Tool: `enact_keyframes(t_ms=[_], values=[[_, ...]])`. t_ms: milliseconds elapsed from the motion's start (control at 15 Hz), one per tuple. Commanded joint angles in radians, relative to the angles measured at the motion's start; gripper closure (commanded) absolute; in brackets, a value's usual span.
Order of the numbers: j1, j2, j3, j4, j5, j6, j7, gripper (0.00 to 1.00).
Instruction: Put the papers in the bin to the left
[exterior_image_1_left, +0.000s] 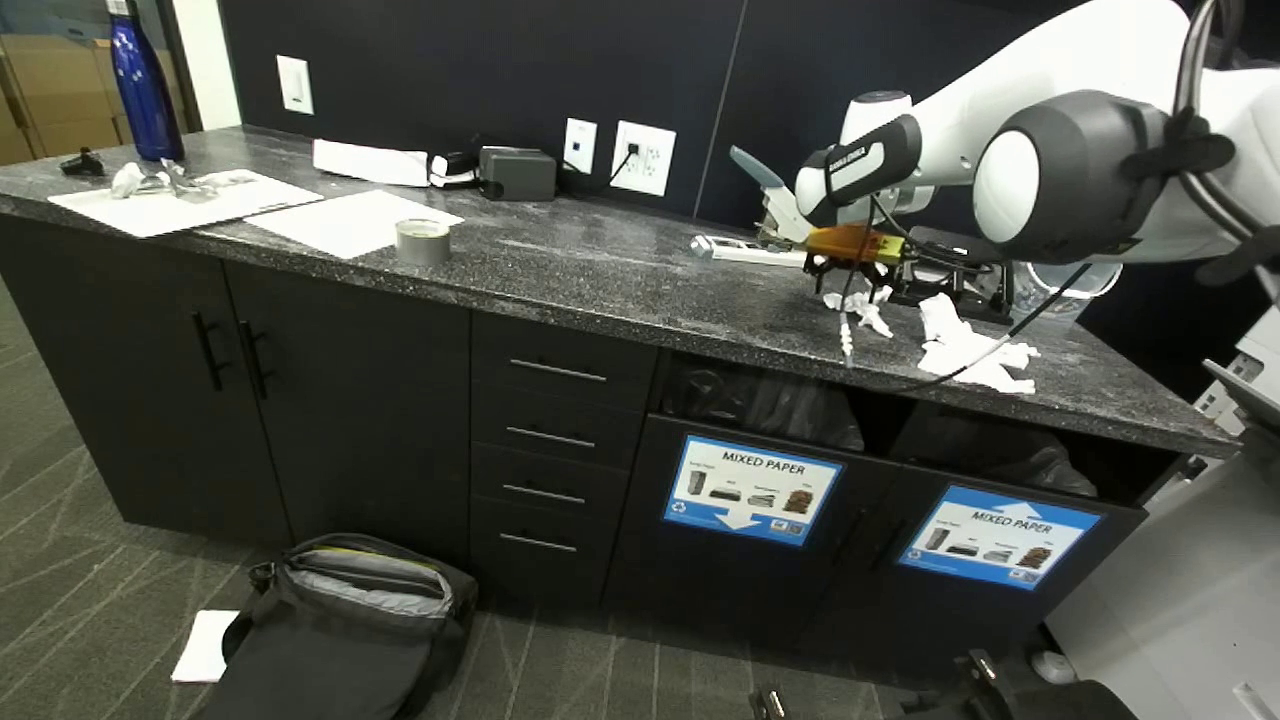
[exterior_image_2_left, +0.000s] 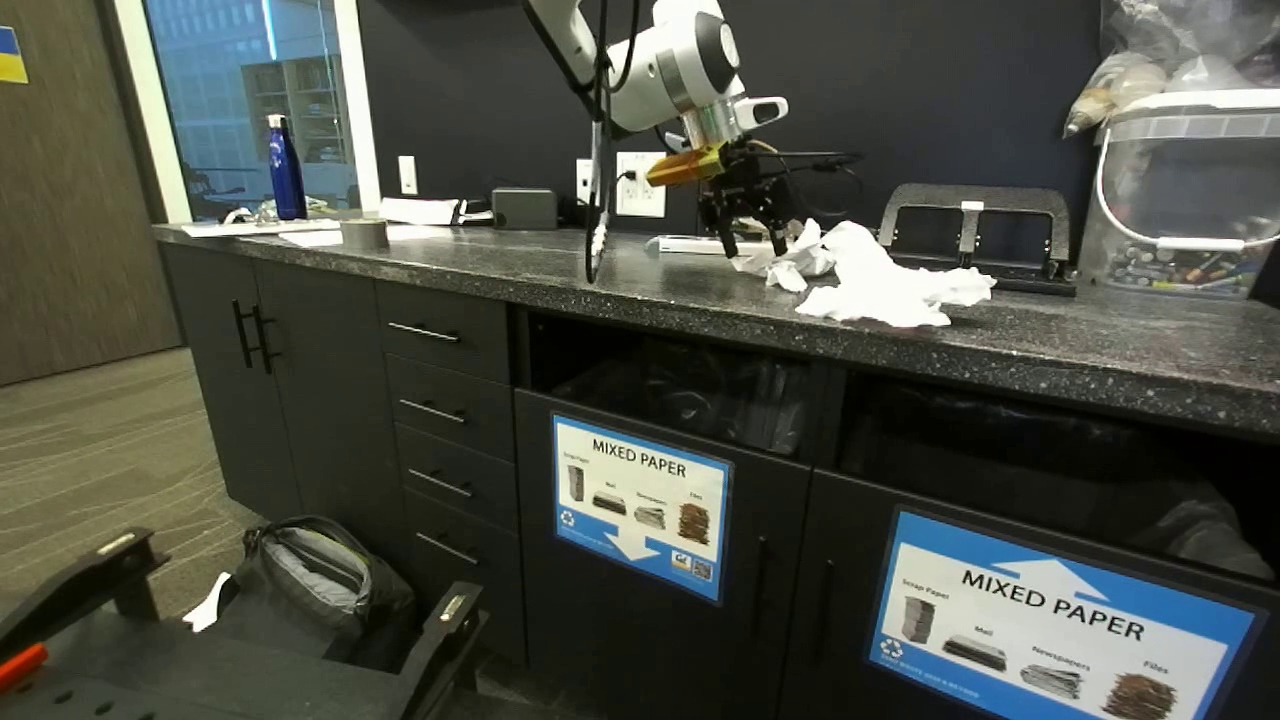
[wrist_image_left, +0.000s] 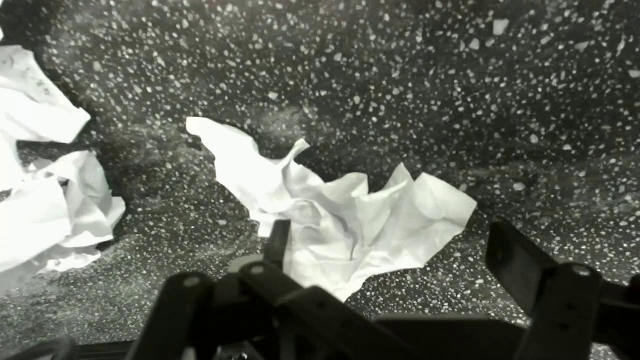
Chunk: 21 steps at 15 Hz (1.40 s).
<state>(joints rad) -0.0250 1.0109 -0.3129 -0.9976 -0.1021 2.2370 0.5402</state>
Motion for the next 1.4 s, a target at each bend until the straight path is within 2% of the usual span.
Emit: enact_keyframes(t_ms=[0, 333, 400, 467, 533, 600, 933, 1200, 1333], values=[[-0.041, 0.080, 0.021, 0.146, -0.006, -0.053, -0.018, 0.00], [-0.080, 0.158, 0.019, 0.241, -0.008, -0.064, -0.026, 0.00], [-0.087, 0.172, 0.019, 0.258, -0.008, -0.069, -0.029, 0.25], [-0.097, 0.184, 0.022, 0.275, -0.007, -0.076, -0.042, 0.27], [-0.101, 0.197, 0.023, 0.287, -0.007, -0.073, -0.043, 0.34], [-0.105, 0.205, 0.023, 0.306, -0.008, -0.079, -0.047, 0.44], [-0.103, 0.219, 0.015, 0.326, 0.001, -0.095, -0.080, 0.79], [-0.110, 0.189, 0.054, 0.287, 0.023, -0.166, -0.199, 0.84], [-0.110, 0.160, 0.077, 0.247, 0.030, -0.204, -0.276, 0.80]])
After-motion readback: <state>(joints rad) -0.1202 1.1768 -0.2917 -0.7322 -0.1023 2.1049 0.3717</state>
